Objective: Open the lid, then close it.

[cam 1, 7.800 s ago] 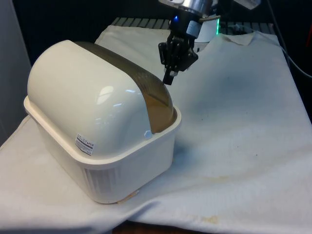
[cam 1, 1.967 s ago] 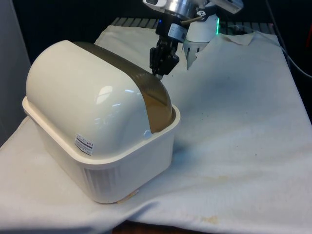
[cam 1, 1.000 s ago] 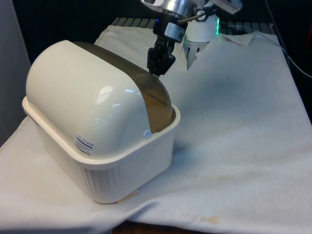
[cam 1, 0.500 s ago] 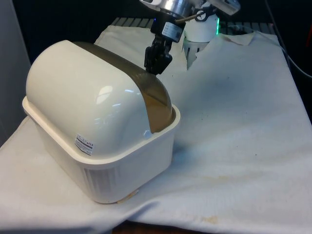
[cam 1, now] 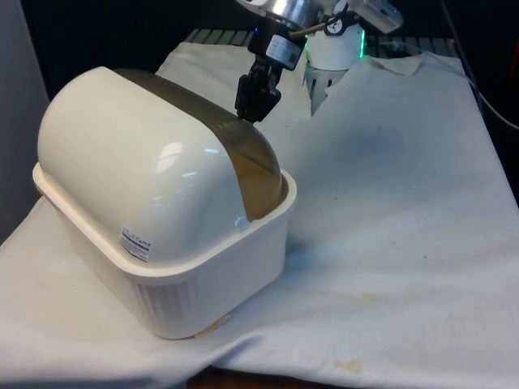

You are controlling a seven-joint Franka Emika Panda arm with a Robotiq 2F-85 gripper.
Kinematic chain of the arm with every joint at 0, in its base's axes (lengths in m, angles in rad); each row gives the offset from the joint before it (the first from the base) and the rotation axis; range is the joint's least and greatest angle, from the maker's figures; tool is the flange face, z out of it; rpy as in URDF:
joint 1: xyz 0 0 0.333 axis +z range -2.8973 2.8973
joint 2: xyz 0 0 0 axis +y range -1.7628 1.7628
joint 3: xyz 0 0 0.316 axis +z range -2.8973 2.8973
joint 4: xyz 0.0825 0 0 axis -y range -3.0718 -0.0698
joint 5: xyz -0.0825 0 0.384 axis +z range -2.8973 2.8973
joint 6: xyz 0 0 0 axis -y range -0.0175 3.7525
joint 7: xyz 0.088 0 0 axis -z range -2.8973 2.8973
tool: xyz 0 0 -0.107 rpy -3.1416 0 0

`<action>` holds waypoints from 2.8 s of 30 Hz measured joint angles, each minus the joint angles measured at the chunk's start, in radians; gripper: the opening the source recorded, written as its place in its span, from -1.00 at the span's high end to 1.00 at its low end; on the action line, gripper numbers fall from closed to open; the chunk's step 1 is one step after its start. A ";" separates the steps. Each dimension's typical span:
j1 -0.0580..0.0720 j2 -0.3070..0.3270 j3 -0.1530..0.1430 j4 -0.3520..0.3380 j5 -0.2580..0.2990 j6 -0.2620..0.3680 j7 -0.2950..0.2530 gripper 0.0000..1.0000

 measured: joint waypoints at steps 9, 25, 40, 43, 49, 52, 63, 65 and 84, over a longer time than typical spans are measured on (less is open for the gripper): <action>0.002 -0.016 0.001 0.010 -0.014 -0.033 0.025 1.00; 0.003 -0.052 0.003 0.019 -0.014 -0.081 0.044 1.00; 0.003 -0.052 0.004 0.042 -0.118 -0.122 0.163 1.00; 0.003 -0.052 0.003 0.045 -0.136 -0.128 0.183 1.00; 0.002 -0.052 -0.001 0.053 -0.157 -0.132 0.207 1.00; 0.002 -0.053 -0.003 0.058 -0.168 -0.132 0.221 1.00; -0.002 -0.074 -0.004 0.063 -0.169 -0.131 0.231 1.00; -0.002 -0.075 -0.004 0.065 -0.169 -0.131 0.233 1.00; -0.011 -0.081 -0.005 0.098 -0.169 -0.119 0.259 1.00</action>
